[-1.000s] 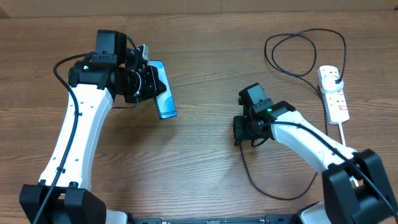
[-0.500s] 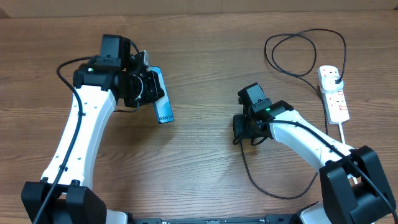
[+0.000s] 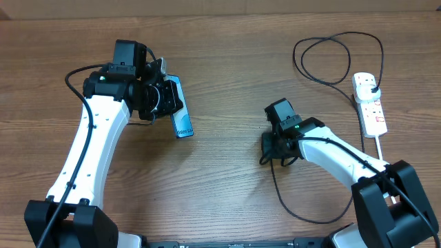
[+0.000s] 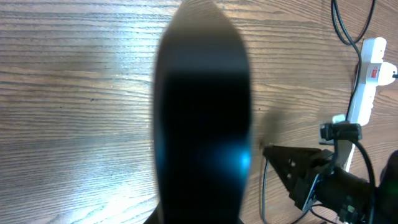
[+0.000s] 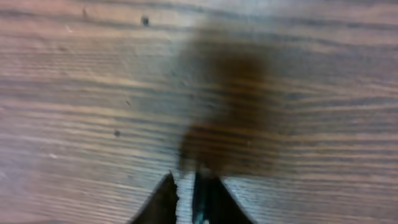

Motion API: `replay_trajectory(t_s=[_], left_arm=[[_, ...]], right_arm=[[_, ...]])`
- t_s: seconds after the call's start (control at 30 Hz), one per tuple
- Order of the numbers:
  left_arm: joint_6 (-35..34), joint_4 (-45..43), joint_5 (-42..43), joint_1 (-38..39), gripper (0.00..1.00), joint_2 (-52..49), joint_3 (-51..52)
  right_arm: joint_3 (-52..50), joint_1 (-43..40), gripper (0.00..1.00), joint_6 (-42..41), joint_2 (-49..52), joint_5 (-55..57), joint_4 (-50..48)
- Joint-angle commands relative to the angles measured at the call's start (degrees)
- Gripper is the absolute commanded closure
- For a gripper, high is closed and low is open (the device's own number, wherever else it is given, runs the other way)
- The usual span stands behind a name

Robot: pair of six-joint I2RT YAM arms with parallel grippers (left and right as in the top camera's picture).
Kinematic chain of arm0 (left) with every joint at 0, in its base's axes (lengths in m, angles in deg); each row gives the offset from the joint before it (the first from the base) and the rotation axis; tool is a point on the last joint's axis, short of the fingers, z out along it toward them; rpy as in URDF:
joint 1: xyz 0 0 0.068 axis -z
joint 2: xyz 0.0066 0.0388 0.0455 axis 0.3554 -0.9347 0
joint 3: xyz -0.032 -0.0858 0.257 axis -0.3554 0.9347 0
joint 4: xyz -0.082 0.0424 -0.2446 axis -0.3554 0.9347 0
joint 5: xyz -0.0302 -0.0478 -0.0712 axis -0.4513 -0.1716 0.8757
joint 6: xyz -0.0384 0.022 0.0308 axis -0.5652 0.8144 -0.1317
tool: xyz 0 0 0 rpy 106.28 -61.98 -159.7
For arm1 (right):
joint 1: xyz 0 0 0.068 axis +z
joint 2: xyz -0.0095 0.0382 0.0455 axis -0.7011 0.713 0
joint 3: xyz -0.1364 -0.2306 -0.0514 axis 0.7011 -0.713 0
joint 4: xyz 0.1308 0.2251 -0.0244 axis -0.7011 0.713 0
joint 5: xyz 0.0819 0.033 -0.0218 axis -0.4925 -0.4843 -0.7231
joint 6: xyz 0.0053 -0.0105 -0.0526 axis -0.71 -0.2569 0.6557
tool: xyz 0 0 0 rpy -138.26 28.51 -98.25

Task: Plug charger to phone and switch on socket

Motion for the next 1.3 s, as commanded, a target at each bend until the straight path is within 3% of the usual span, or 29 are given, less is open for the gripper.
replay_trajectory(t_s=[0.0, 0.43, 1.27], left_arm=[[1.44, -0.24, 0.48, 0.44, 0.96, 0.94, -0.31], [1.44, -0.26, 0.48, 0.44, 0.96, 0.94, -0.31], [1.44, -0.96, 0.48, 0.44, 0.96, 0.96, -0.31]], right_arm=[[-0.44, -0.15, 0.76, 0.07, 0.24, 1.01, -0.59], [-0.44, -0.15, 0.73, 0.09, 0.24, 0.74, 1.84], [-0.44, -0.04, 0.79, 3.02, 0.26, -1.40, 1.57]])
